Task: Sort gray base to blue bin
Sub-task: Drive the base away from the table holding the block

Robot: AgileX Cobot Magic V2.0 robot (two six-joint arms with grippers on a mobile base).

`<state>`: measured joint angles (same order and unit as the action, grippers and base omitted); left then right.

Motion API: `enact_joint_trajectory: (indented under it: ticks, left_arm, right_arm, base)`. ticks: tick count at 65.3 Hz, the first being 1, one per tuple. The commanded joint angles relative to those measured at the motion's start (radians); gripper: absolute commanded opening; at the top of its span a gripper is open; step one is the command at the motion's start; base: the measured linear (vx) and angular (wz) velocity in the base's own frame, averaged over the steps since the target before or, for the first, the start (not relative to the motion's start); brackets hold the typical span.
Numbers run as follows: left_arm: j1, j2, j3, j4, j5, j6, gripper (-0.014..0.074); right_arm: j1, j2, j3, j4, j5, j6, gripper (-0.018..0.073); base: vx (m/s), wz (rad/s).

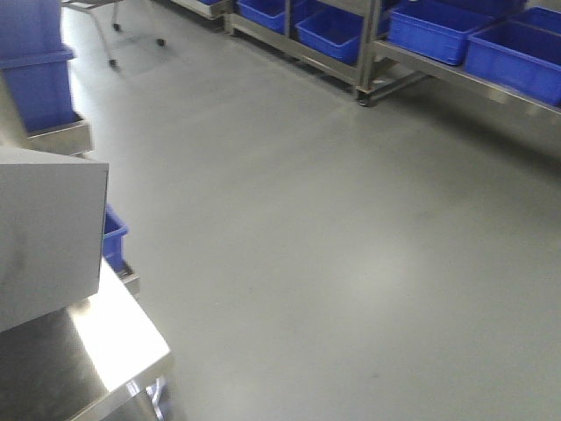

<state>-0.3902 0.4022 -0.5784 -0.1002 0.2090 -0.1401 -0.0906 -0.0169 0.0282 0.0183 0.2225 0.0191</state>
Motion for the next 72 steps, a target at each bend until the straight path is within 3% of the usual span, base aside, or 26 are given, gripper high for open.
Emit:
enact_joint_trajectory:
  ticks: [1, 72]
  left_arm:
    - [-0.004, 0.005, -0.031, -0.007, -0.104, -0.004, -0.0006]
    - [-0.004, 0.005, -0.031, -0.007, -0.104, -0.004, -0.0006]
  right_arm:
    - [0.000, -0.002, 0.002, -0.006, -0.075, -0.007, -0.0005]
    - [0.000, -0.002, 0.002, -0.006, -0.074, -0.007, -0.0005]
  base:
    - [0.05, -0.42]
    - [0.12, -0.49]
